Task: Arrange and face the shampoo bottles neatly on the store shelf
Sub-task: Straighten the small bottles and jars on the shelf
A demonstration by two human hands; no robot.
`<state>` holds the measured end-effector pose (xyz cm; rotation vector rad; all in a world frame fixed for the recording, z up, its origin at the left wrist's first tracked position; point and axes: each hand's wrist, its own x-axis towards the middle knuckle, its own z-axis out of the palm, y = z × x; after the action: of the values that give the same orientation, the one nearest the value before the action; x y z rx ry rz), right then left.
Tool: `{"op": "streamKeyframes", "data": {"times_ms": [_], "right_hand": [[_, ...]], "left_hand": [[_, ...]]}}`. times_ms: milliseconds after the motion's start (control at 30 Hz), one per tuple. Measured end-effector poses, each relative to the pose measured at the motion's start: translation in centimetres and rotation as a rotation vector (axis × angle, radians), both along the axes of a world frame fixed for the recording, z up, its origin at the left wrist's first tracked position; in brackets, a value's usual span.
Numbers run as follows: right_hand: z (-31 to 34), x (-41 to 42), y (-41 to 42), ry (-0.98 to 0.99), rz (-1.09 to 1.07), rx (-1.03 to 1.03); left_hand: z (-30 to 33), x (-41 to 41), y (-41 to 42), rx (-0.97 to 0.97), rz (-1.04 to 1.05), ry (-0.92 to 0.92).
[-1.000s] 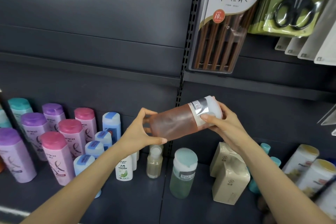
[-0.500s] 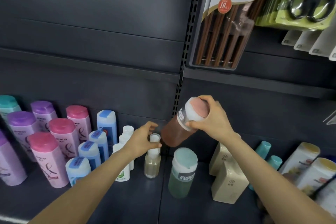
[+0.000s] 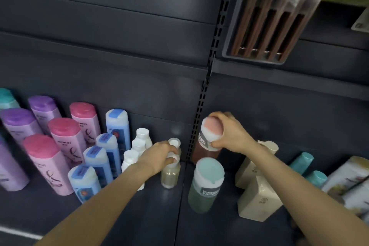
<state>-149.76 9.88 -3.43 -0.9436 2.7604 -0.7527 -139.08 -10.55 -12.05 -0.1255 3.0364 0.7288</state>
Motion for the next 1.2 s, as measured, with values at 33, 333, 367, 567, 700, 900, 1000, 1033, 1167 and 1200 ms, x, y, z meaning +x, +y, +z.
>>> {"op": "streamKeyframes", "data": {"times_ms": [33, 333, 367, 567, 700, 900, 1000, 1033, 1167, 1200], "right_hand": [[-0.3, -0.3, 0.0, 0.002, 0.02, 0.045], [-2.7, -2.0, 0.2, -0.021, 0.129, 0.186], [-3.0, -2.1, 0.2, -0.033, 0.129, 0.175], [-4.7, -2.4, -0.3, -0.084, 0.189, 0.228], [-5.2, -2.7, 0.1, -0.166, 0.228, 0.228], [-4.0, -2.2, 0.4, -0.261, 0.074, 0.061], [-4.3, -1.2, -0.5, -0.12, 0.017, 0.162], [-4.5, -1.0, -0.8, -0.087, 0.004, 0.202], [-4.3, -1.0, -1.5, -0.02, 0.034, 0.286], [-4.1, -1.2, -1.5, -0.018, 0.065, 0.313]], "left_hand": [[-0.1, 0.0, -0.1, -0.005, -0.01, -0.015], [-1.0, -0.1, -0.2, 0.026, 0.011, -0.028], [-1.1, -0.2, -0.1, 0.037, 0.018, -0.028], [-1.5, -0.5, 0.0, 0.018, 0.032, -0.02], [-1.4, -0.6, 0.2, 0.0, 0.029, -0.013], [-1.4, -0.5, 0.3, 0.011, 0.044, -0.005], [-1.5, -0.5, 0.2, 0.011, 0.052, -0.012], [-1.5, -0.5, 0.2, 0.01, 0.054, -0.014], [-1.7, -0.6, 0.2, 0.01, 0.061, -0.023], [-1.7, -0.6, 0.2, 0.01, 0.063, -0.021]]}}
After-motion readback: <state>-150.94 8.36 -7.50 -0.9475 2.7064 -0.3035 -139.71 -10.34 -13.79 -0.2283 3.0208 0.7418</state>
